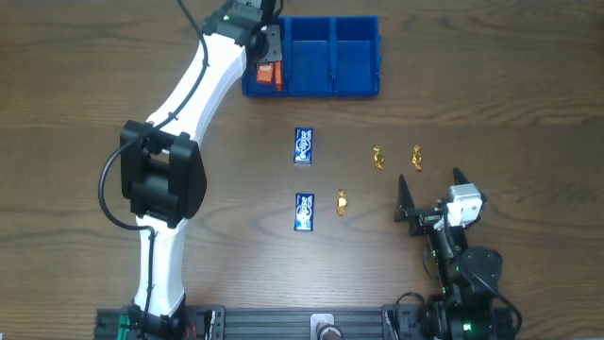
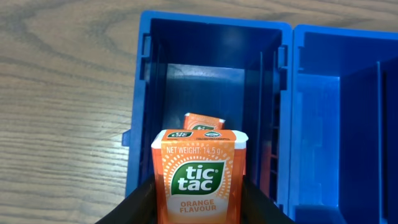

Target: Sort Candies Into Trays

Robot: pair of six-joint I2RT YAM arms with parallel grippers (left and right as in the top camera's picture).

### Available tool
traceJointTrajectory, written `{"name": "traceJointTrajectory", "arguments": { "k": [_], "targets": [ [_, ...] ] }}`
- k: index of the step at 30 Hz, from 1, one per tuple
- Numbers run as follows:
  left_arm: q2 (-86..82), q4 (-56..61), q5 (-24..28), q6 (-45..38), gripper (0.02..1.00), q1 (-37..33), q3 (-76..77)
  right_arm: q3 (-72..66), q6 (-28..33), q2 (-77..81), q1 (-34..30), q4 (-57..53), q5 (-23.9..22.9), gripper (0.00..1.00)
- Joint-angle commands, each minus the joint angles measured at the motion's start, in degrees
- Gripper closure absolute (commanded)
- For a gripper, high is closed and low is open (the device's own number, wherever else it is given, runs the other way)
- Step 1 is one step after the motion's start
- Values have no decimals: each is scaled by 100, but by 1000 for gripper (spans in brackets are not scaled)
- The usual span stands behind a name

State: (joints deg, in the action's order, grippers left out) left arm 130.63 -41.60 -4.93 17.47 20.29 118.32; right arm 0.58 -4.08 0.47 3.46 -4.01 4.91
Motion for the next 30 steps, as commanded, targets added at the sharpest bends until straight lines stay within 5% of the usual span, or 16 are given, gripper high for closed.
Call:
{"name": "traceJointTrajectory", "arguments": {
  "k": [1, 8, 14, 23, 30],
  "targets": [
    [87, 15, 55, -256, 652, -46, 179, -13, -55, -24, 33, -31, -28, 3],
    [59, 199, 79, -271, 340, -83, 179, -13, -52, -24, 33, -31, -28, 3],
    [-942, 308, 173, -256, 316, -369, 170, -13, -52, -24, 33, -31, -28, 3],
    [-4607, 1445, -470, -938, 292, -431, -1696, -13, -52, -24, 33, -31, -28, 3],
    [-7346, 2271, -442, -1370, 95, -693, -4138, -13, -52, -24, 33, -31, -28, 3]
  ]
}}
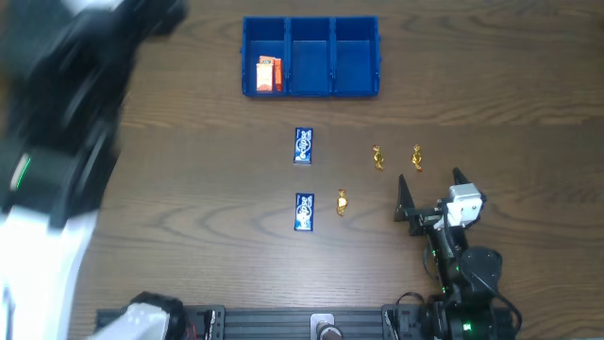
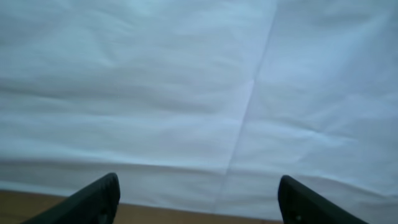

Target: Sort Candies Into Trays

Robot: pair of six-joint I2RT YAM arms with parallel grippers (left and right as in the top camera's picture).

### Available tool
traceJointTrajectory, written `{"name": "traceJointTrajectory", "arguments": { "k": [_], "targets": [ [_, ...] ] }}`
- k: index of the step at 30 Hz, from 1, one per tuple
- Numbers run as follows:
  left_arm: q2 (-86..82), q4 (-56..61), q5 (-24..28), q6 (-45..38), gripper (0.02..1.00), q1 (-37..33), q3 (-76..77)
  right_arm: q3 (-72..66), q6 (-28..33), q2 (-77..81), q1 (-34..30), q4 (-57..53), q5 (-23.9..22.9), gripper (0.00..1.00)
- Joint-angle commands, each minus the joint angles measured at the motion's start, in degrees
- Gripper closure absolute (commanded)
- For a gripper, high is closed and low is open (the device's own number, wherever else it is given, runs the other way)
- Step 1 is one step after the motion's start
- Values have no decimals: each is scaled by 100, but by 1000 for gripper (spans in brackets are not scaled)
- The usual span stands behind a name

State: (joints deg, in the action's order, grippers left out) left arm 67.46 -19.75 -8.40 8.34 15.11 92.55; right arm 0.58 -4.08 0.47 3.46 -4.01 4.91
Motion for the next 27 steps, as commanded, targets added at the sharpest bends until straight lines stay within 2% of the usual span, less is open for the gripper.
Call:
{"name": "traceJointTrajectory", "arguments": {
  "k": [1, 2, 9, 17, 22, 25, 27],
  "targets": [
    [-1484, 179, -68, -540, 66, -254, -2009, -13, -52, -24, 33, -31, -28, 3],
    [-1961, 302, 26, -592, 18, -374, -2481, -13, -52, -24, 33, -31, -28, 3],
    [-4317, 1029, 1078, -669, 20, -1204, -5088, -13, -52, -24, 33, -31, -28, 3],
    [-5886, 2028, 1843, -667, 23, -1263, -7567, -13, -52, -24, 33, -31, -28, 3],
    [-6273, 2699, 2009, -664, 20, -1263, -8732, -13, -52, -24, 33, -31, -28, 3],
    [-6415, 2730, 2006, -667, 20, -1263, -9219, -13, -52, -24, 33, -31, -28, 3],
    [-6430, 2350, 2006, -667, 18, -1263, -9228, -13, -52, -24, 33, -31, -28, 3]
  ]
}}
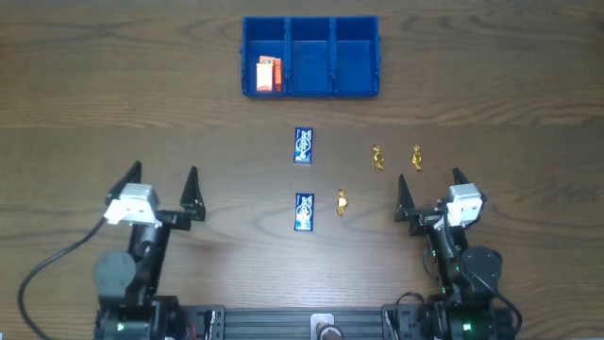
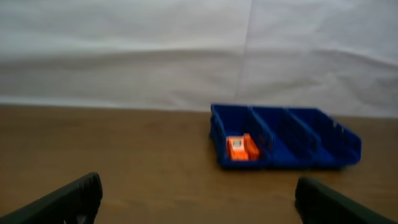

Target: Sort Candies Into Trays

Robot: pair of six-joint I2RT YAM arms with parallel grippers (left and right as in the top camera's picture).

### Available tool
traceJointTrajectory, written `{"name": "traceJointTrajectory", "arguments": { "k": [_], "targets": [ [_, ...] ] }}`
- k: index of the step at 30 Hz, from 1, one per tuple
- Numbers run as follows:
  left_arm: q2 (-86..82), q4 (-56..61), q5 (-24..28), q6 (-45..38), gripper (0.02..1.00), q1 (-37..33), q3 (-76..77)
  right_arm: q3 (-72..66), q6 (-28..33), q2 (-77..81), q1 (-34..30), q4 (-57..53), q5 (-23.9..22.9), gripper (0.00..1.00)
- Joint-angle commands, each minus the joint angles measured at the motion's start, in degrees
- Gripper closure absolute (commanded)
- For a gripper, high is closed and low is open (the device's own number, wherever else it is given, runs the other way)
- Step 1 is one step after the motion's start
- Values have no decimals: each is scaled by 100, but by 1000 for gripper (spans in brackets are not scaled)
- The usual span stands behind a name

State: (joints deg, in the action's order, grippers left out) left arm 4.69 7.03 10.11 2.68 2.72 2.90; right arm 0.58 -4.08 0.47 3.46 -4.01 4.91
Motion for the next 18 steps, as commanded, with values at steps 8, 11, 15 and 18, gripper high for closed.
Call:
{"name": "traceJointTrajectory", "arguments": {
  "k": [8, 11, 15, 18],
  "targets": [
    [-452, -999, 90, -101, 20, -66, -262, -13, -52, -24, 33, -31, -31, 3],
    [-448, -1043, 90, -101, 20, -68, -262, -13, -52, -24, 33, -31, -28, 3],
    [-444, -1045, 90, -101, 20, -68, -262, -13, -52, -24, 33, -31, -28, 1],
    [-444, -1045, 90, -101, 20, -68, -262, -13, -52, -24, 33, -31, -28, 3]
  ]
}}
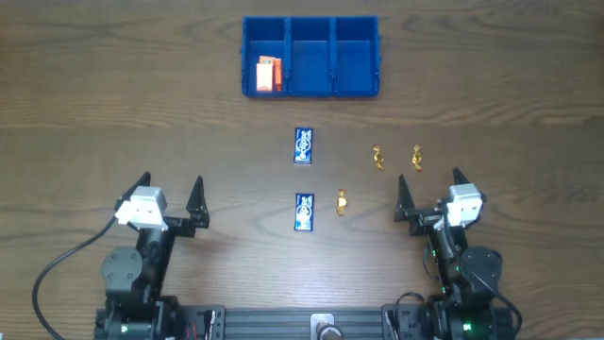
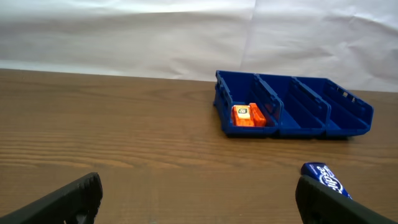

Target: Sort Candies Into Trays

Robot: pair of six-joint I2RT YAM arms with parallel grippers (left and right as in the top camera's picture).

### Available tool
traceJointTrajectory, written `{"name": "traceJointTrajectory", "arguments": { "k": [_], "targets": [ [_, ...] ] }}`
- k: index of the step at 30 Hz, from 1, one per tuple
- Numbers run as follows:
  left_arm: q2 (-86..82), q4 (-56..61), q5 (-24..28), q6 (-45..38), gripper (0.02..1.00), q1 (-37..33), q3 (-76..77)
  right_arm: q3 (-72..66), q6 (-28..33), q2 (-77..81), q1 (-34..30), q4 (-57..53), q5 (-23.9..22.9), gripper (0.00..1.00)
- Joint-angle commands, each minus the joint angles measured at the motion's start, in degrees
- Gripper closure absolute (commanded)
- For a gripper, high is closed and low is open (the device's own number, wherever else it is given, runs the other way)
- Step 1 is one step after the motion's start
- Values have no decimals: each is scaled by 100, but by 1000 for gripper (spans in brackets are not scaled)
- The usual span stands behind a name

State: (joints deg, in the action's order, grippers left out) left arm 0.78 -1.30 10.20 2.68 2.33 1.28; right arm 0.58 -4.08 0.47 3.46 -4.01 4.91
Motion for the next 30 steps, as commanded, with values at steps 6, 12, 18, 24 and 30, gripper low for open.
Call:
{"name": "traceJointTrajectory", "arguments": {
  "k": [6, 12, 18, 24, 30],
  "targets": [
    [-52, -212, 79, -101, 23, -28, -101, -13, -46, -24, 33, -31, -31, 3],
    [-52, -212, 81, -101, 20, -28, -101, -13, -57, -24, 33, 33, -7, 3],
    [-52, -212, 79, -101, 20, -28, -101, -13, -59, -24, 33, 9, -7, 3],
    [-52, -212, 79, -101, 20, -28, -101, -9, -901, 2, 28, 544, 568, 3],
    [-52, -212, 79, -101, 23, -28, -101, 507, -914, 1095, 4, 522, 420, 3]
  ]
}}
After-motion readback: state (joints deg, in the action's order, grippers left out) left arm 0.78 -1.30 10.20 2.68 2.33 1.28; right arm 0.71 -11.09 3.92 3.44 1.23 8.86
